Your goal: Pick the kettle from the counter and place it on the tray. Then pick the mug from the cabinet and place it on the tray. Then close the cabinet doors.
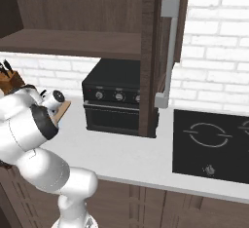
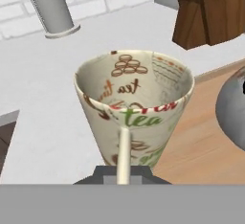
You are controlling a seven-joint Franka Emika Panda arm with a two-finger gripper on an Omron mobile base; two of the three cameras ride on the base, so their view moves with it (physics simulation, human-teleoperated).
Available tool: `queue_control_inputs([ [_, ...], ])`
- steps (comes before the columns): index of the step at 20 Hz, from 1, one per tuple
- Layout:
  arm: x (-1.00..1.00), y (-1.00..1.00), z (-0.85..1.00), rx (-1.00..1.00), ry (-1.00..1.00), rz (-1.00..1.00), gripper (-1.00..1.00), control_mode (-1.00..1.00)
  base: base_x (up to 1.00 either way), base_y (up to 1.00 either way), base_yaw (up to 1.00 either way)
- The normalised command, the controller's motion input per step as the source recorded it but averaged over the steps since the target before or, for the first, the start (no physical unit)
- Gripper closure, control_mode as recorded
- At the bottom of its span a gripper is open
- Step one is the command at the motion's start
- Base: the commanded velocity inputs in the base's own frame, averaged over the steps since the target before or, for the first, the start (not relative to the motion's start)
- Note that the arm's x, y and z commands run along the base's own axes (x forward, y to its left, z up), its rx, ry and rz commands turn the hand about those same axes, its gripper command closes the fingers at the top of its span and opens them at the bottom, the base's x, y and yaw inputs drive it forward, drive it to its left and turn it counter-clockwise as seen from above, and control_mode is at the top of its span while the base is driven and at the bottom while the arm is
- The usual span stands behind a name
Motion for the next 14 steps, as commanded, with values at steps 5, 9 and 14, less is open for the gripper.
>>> queue_control_inputs([
  [5, 0.49, 0.21, -0.41, 0.0, 0.01, 0.02, 1.0, -1.0, 0.0, 0.0, 0.0],
  [9, 0.46, 0.26, -0.45, 0.0, 0.0, 0.01, 1.0, -1.0, 0.0, 0.0, 0.0],
  [14, 0.44, 0.28, -0.38, 0.0, 0.0, 0.01, 1.0, -1.0, 0.0, 0.0, 0.0],
])
